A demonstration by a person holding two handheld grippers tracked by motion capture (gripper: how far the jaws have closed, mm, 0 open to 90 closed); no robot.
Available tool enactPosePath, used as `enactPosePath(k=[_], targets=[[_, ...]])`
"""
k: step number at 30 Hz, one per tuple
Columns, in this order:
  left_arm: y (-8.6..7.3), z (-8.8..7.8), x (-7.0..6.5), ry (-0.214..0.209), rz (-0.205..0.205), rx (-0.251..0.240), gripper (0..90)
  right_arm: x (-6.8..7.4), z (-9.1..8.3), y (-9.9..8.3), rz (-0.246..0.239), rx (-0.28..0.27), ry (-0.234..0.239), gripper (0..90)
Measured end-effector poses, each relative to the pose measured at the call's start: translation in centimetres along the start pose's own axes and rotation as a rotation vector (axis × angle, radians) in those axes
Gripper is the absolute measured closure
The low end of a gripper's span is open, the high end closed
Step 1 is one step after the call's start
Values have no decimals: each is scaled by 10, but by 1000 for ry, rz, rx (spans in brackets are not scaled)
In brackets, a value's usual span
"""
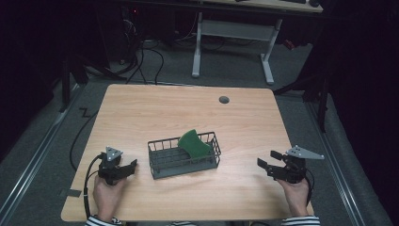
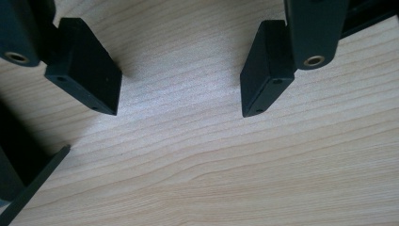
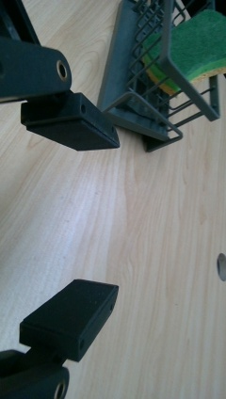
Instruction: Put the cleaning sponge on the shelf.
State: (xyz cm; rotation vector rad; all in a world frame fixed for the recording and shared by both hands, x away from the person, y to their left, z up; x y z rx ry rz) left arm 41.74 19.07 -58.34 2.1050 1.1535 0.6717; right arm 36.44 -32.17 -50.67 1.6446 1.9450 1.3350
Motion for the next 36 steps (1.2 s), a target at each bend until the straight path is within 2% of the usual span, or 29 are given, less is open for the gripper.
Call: enactPosePath(k=[9,17,22,27,28,36], targets=[[0,0,0,0,0,0,304,-2,14,-18,12,32,-12,253],[0,0,0,1,2,1,304,0,28,-30,-7,75,-23,253],[0,0,-1,5,7,3,302,-1,41,-38,-37,106,-68,253],[0,0,-1,5,7,3,301,-2,49,-42,-42,114,-89,254],[0,0,-1,5,7,3,301,-2,53,-44,-65,124,-102,254],[0,0,-1,5,7,3,301,1,59,-48,-76,133,-122,253]])
Point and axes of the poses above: each handheld gripper's, and its own axes: z roughly forward along the jaws, y roughly out of its top, x roughly to its left, the point moved 7 cm from there along z, roughly forward along the jaws, and after that the axes turned 12 degrees about z, right-handed, at the moved point
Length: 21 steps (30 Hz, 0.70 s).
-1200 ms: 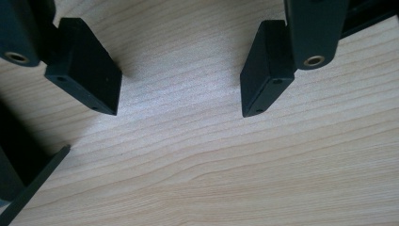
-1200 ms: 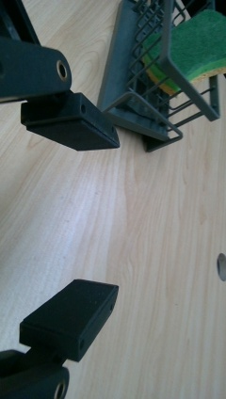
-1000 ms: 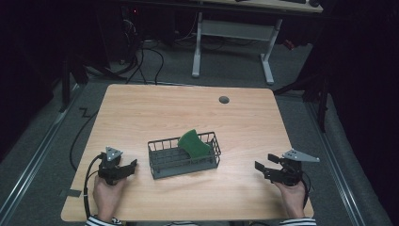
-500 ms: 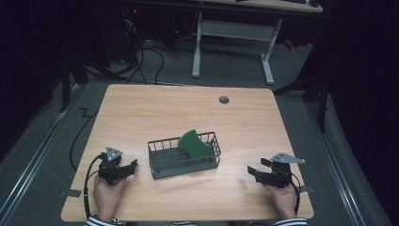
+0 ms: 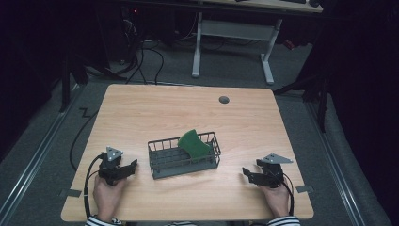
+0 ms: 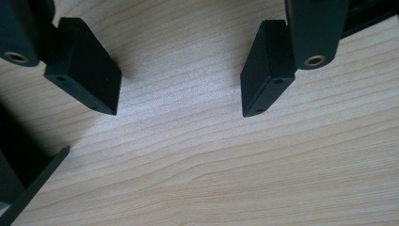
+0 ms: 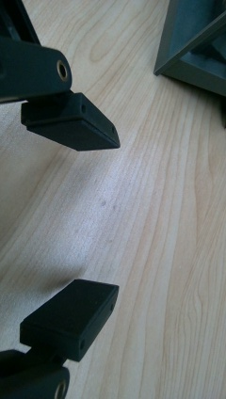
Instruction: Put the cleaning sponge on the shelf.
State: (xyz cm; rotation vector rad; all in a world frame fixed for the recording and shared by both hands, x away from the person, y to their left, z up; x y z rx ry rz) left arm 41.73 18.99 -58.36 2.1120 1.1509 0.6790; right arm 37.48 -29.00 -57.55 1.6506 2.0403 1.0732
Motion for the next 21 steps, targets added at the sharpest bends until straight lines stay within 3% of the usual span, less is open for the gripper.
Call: enactPosePath(k=[9,21], targets=[[0,0,0,0,0,0,301,7,6,-3,-68,24,-44,239],[0,0,1,-3,-10,-4,310,8,5,-4,-56,22,-66,226]])
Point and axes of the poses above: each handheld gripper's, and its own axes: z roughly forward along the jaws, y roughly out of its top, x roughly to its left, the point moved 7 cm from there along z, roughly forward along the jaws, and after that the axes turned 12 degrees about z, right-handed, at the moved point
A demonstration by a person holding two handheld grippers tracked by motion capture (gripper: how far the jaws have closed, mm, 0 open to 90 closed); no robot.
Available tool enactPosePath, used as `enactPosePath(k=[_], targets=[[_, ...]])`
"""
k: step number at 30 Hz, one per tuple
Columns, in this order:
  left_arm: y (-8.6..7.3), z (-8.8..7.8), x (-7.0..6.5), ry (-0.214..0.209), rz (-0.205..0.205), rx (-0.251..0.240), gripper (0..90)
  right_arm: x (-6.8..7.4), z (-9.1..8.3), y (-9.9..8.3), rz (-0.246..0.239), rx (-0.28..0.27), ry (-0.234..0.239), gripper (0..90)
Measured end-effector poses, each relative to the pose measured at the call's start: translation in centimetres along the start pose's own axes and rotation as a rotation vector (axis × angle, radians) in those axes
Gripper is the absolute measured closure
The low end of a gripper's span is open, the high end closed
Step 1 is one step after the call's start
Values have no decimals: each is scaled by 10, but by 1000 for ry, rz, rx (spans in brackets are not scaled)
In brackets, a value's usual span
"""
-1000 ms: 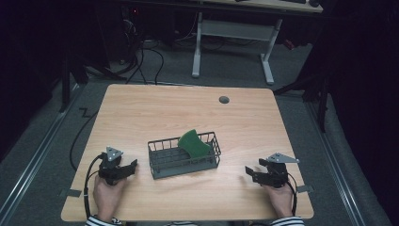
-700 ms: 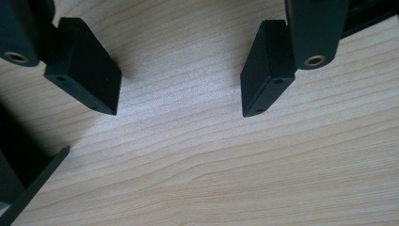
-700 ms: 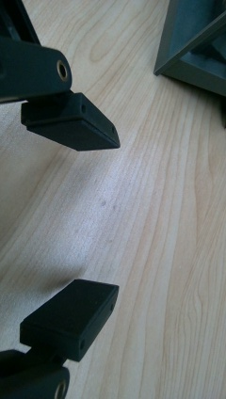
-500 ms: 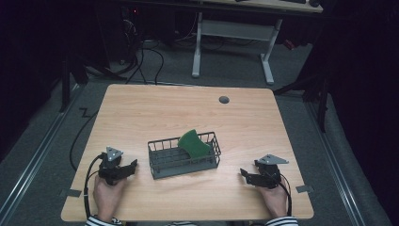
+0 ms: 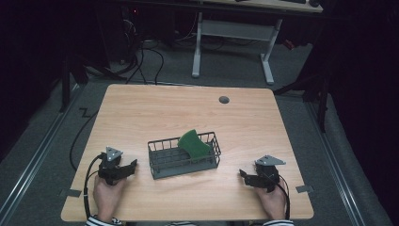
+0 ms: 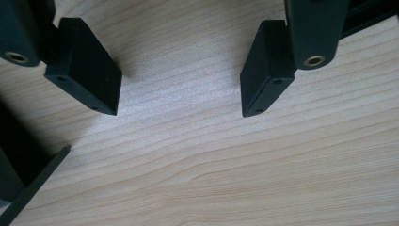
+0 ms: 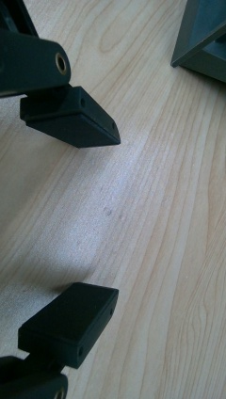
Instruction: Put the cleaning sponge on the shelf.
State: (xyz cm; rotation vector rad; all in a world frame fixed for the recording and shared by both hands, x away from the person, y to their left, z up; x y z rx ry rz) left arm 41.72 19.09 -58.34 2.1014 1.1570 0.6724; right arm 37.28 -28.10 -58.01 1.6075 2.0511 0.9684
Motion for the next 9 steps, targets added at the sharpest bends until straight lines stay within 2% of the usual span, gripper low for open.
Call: enactPosePath(k=[9], targets=[[0,0,0,2,2,4,310,0,0,0,0,0,0,225]])
Point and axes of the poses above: each handheld gripper's, and its own axes: z roughly forward along the jaws, y roughly out of its top, x roughly to its left, the point moved 7 cm from there along z, roughly forward along the jaws, and after that the axes turned 12 degrees about z, right-handed, at the moved point
